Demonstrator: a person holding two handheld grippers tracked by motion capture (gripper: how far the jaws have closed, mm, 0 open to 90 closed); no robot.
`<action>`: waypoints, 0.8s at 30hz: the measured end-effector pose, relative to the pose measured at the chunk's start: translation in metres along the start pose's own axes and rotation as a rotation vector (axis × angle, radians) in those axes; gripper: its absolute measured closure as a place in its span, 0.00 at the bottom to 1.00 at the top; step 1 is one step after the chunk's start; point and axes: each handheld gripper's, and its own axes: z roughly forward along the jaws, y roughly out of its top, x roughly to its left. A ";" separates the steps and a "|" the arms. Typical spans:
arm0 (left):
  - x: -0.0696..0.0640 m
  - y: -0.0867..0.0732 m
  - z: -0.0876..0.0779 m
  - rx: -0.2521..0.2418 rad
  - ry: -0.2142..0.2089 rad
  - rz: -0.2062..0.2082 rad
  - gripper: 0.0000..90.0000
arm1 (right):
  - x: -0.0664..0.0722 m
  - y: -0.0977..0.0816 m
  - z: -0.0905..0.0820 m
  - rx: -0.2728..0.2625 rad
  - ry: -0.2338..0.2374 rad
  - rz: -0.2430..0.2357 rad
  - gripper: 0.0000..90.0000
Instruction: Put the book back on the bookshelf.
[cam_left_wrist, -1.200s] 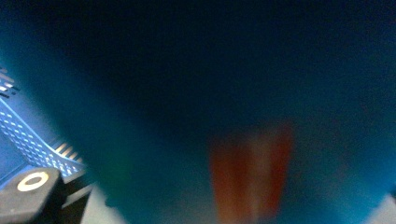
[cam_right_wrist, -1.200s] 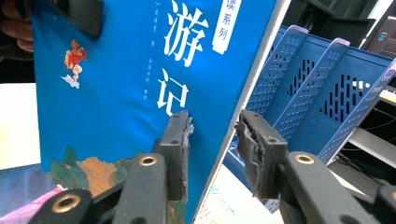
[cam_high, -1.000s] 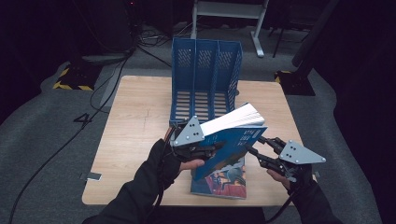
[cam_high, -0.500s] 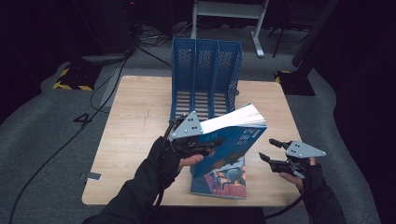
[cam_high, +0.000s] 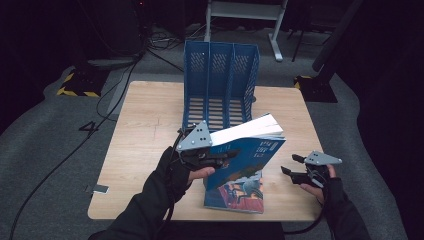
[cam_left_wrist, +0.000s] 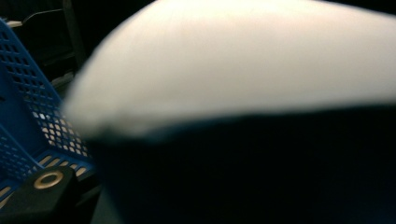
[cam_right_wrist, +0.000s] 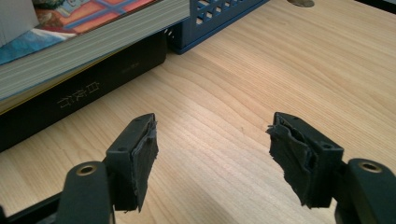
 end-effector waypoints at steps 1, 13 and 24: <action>0.000 -0.001 0.000 -0.006 -0.004 -0.006 0.65 | 0.001 0.000 0.001 0.000 0.003 -0.003 0.37; -0.002 0.003 -0.003 -0.026 -0.002 0.001 0.63 | 0.005 -0.002 0.006 0.030 0.009 -0.014 0.38; 0.000 0.015 0.001 0.024 0.028 -0.004 0.67 | 0.003 -0.002 0.007 0.039 0.013 0.000 0.38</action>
